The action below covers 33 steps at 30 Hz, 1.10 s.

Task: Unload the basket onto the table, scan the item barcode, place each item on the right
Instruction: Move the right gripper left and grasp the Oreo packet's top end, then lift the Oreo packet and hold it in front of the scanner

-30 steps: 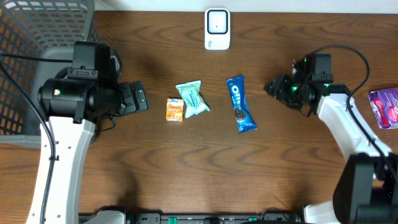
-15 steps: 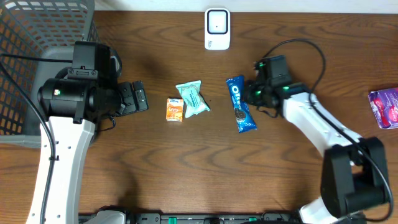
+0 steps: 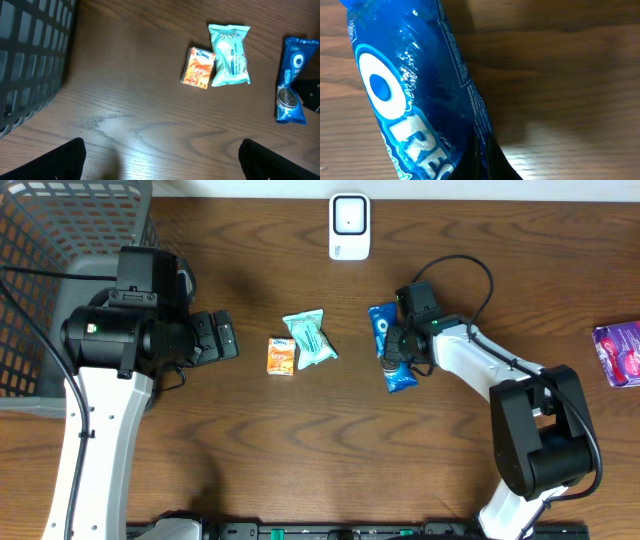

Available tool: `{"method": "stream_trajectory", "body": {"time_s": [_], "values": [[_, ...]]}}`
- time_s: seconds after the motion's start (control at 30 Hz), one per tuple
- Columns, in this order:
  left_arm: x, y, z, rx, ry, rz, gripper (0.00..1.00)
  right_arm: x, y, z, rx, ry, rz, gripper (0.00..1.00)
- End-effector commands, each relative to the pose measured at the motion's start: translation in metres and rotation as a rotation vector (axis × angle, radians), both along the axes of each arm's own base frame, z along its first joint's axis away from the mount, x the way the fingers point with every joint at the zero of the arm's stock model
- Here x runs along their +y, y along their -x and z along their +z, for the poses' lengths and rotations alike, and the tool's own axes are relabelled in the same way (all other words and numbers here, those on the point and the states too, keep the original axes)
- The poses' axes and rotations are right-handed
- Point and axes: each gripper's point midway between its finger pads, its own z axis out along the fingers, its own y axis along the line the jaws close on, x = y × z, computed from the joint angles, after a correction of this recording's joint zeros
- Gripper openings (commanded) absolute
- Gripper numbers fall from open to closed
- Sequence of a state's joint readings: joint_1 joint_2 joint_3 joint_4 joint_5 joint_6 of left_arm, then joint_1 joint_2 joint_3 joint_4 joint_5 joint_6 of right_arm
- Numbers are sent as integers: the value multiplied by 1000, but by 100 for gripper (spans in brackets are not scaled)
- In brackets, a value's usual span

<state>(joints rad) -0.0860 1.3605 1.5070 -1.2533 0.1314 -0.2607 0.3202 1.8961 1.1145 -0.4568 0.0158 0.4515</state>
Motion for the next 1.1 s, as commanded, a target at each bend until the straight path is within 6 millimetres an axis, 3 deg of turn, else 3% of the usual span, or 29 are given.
{"method": "stream_trajectory", "body": {"time_s": [0.0, 0.2, 0.33, 0.43, 0.47, 0.53, 0.6, 0.73, 0.97, 1.07], "values": [[2, -2, 7, -20, -8, -7, 98, -19, -9, 13, -32, 82, -38, 1], [2, -2, 7, -20, -8, -7, 98, -10, -24, 73, -118, 52, -34, 4], [2, -2, 7, -20, -8, -7, 98, 8, -26, 87, -140, -11, 5, 12], [2, -2, 7, -20, -8, -7, 98, 22, -17, 80, -114, -26, 82, 20], [2, -2, 7, -20, -9, -7, 98, 24, -14, 77, -106, -18, 99, 30], [2, -2, 7, -20, -8, -7, 98, 24, -9, 70, -90, 21, 124, 59], [2, -2, 7, -20, -8, -7, 98, 20, -5, 62, -72, 72, 135, 69], [2, -2, 7, -20, -8, -7, 98, 18, 2, 49, -39, 146, 145, 69], [2, -2, 7, -20, -8, -7, 98, 7, 3, 27, -8, 254, 138, 57], [2, -2, 7, -20, -8, -7, 98, 10, 8, 9, 41, 261, 196, 56]]}}
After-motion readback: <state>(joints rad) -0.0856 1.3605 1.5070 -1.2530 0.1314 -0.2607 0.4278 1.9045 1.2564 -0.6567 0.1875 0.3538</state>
